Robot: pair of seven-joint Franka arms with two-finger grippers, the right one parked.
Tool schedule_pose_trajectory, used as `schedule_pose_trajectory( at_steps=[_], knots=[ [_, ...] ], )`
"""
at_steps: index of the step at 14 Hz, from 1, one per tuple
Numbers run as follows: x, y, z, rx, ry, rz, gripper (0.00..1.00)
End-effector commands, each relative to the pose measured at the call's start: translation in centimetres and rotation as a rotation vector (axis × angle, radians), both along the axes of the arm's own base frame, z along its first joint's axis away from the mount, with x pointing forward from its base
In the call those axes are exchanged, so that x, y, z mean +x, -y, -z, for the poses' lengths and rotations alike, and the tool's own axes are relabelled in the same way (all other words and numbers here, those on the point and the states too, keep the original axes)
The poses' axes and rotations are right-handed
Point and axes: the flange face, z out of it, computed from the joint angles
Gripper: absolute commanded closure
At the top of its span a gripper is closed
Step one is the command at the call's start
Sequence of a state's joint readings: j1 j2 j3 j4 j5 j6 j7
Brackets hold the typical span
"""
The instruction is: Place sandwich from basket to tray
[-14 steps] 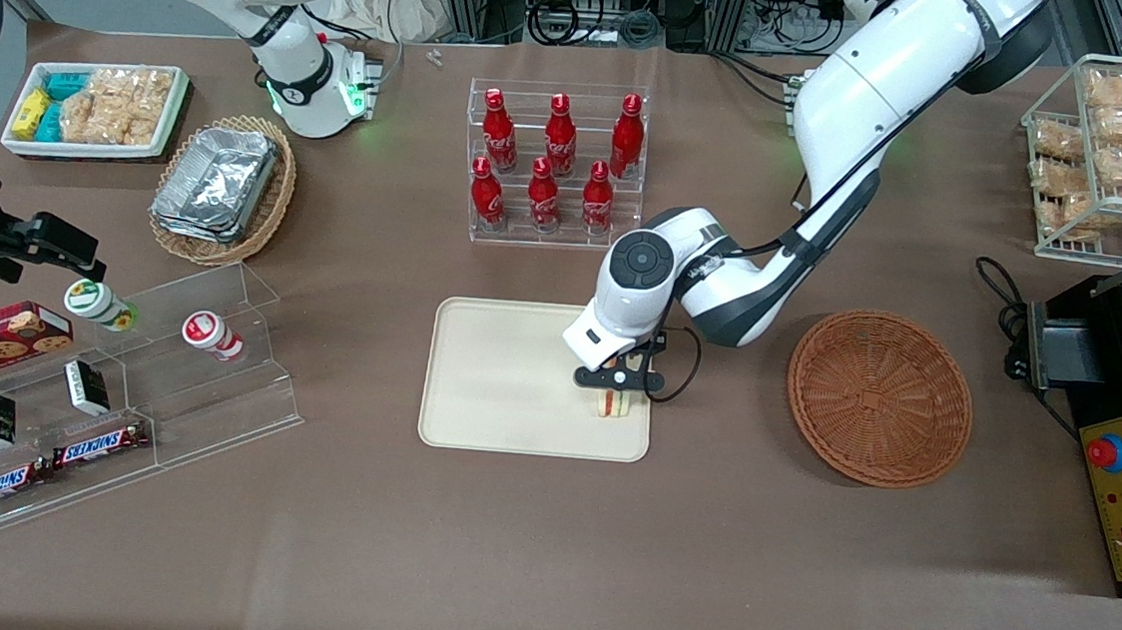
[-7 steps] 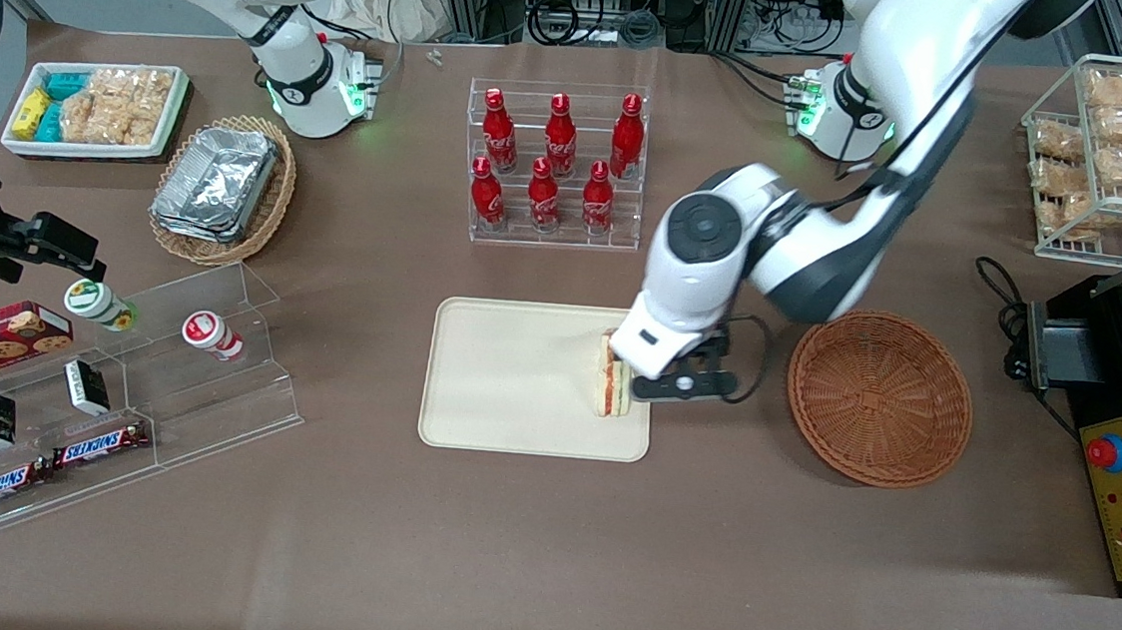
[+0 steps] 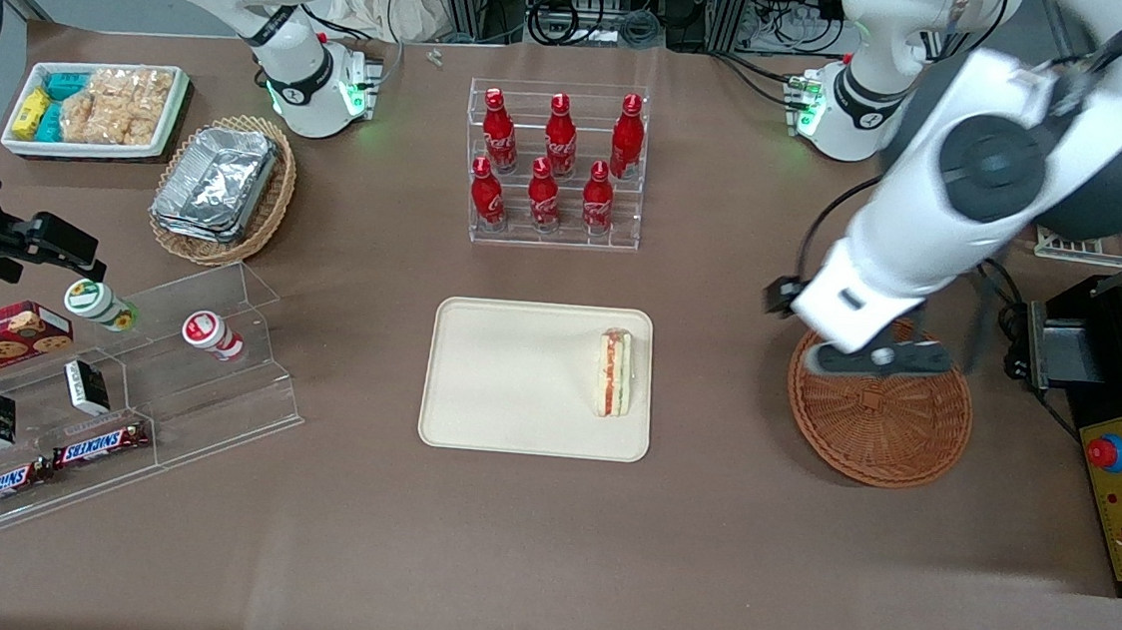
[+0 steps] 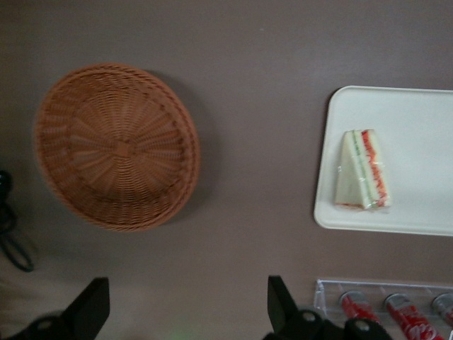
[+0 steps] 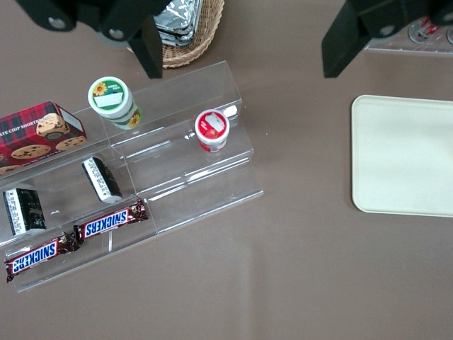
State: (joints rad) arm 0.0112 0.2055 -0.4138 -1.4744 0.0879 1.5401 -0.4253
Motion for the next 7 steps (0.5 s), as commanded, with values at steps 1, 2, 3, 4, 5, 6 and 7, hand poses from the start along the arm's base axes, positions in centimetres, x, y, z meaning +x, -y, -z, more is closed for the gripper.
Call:
schedule_pose_trajectory(
  at_steps=[1, 2, 3, 4, 5, 6, 7],
  knots=[
    [-3.2, -5.9, -4.7, -0.032, -0.028, 0.042, 0.00],
    [-4.2, -7.2, -5.8, -0.031, -0.023, 0.030, 0.00],
    [-5.2, -7.7, -6.1, -0.024, -0.019, 0.022, 0.00],
    [-5.8, -8.5, -6.4, -0.022, -0.011, 0.009, 0.00],
    [-6.0, -8.8, -6.6, -0.021, -0.010, 0.004, 0.00],
    [-6.1, -8.8, -6.6, -0.020, -0.012, 0.010, 0.00],
    [-6.0, -8.7, -6.6, -0.022, -0.011, 0.013, 0.00]
  ],
)
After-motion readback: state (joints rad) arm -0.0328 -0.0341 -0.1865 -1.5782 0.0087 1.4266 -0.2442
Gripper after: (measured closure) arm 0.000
